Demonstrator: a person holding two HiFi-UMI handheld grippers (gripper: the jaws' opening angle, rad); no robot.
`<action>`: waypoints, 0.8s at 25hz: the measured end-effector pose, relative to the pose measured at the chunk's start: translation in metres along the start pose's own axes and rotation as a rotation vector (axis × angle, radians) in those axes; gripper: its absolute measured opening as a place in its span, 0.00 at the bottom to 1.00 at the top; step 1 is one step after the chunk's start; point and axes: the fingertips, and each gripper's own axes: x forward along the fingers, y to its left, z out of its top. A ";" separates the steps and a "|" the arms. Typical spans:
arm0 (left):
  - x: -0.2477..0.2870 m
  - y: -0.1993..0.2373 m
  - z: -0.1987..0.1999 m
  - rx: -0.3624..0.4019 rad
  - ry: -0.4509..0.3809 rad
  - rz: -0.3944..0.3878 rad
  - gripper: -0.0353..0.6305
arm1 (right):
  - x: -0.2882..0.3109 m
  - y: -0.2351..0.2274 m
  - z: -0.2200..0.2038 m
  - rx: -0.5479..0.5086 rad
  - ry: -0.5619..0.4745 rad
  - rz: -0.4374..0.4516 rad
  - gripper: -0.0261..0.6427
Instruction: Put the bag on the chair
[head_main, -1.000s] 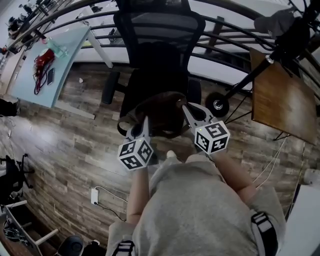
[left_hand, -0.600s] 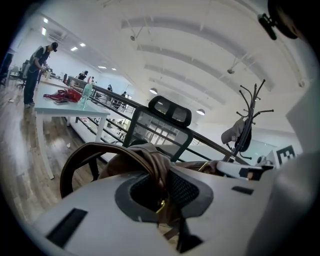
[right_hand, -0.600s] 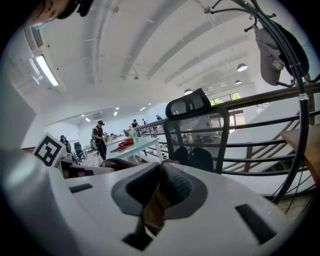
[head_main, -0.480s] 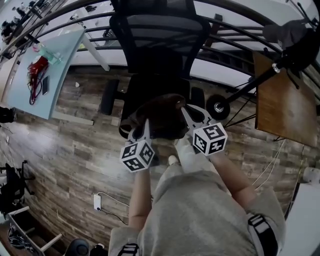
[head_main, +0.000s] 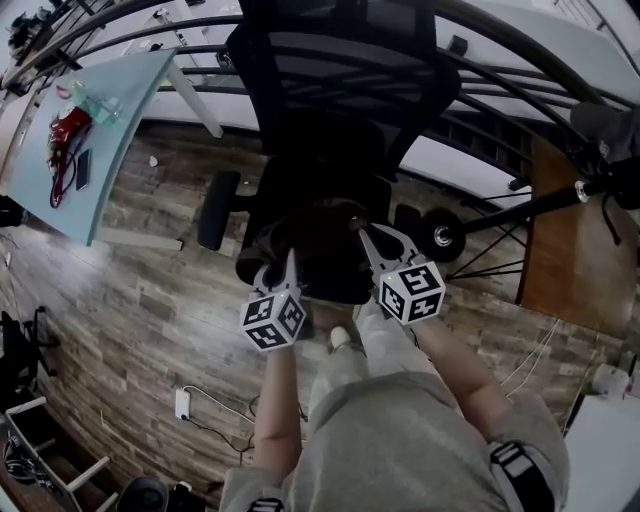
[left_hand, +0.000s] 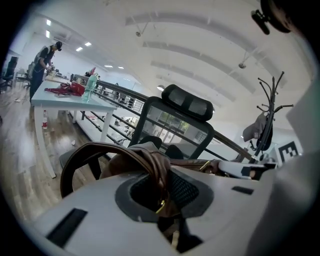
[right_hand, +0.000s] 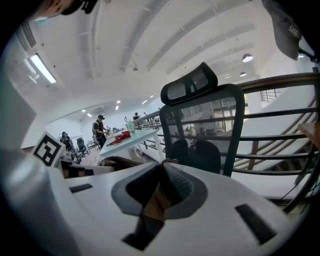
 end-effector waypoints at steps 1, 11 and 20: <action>0.007 0.002 -0.002 0.000 0.001 0.002 0.12 | 0.006 -0.004 -0.002 -0.002 0.005 0.001 0.08; 0.079 0.031 -0.031 -0.029 0.046 0.036 0.12 | 0.071 -0.047 -0.034 -0.014 0.067 -0.002 0.08; 0.130 0.069 -0.060 -0.064 0.105 0.092 0.12 | 0.124 -0.074 -0.071 -0.003 0.128 -0.020 0.08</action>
